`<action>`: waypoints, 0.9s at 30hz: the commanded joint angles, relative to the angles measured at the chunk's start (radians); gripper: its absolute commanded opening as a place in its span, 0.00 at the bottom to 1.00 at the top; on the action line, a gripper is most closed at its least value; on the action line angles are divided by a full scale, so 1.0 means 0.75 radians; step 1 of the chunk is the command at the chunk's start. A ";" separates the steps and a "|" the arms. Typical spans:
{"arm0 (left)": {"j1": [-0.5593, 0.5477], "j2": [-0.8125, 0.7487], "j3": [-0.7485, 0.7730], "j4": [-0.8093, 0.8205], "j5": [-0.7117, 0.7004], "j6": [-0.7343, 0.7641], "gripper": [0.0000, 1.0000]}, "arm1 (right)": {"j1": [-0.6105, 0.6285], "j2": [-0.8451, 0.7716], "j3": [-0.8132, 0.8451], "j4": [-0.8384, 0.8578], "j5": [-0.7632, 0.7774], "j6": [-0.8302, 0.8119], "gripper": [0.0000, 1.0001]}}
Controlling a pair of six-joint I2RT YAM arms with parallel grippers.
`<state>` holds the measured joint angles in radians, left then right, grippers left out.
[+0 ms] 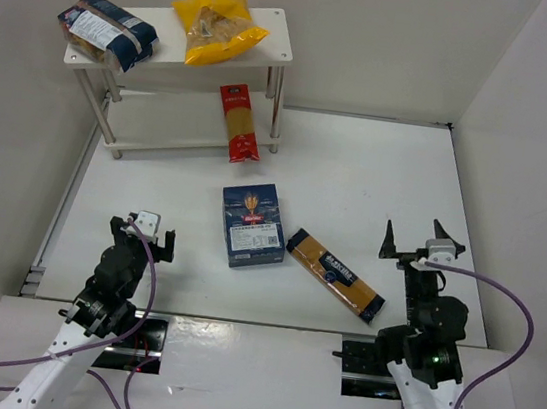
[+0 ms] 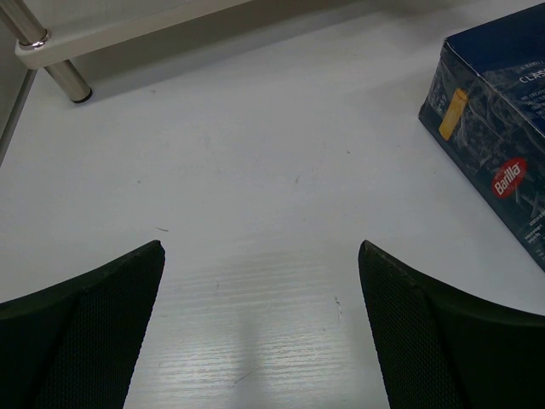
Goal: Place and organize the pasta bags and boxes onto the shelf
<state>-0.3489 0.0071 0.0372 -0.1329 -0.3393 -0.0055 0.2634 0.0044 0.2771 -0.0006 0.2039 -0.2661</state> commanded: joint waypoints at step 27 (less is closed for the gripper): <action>-0.005 -0.185 -0.048 0.055 -0.016 -0.021 1.00 | -0.231 1.160 1.318 -1.455 -0.325 -0.189 1.00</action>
<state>-0.3489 0.0067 0.0372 -0.1329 -0.3401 -0.0055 0.0952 0.8314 1.2083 -0.9222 0.0162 -0.3042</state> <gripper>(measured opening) 1.001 0.994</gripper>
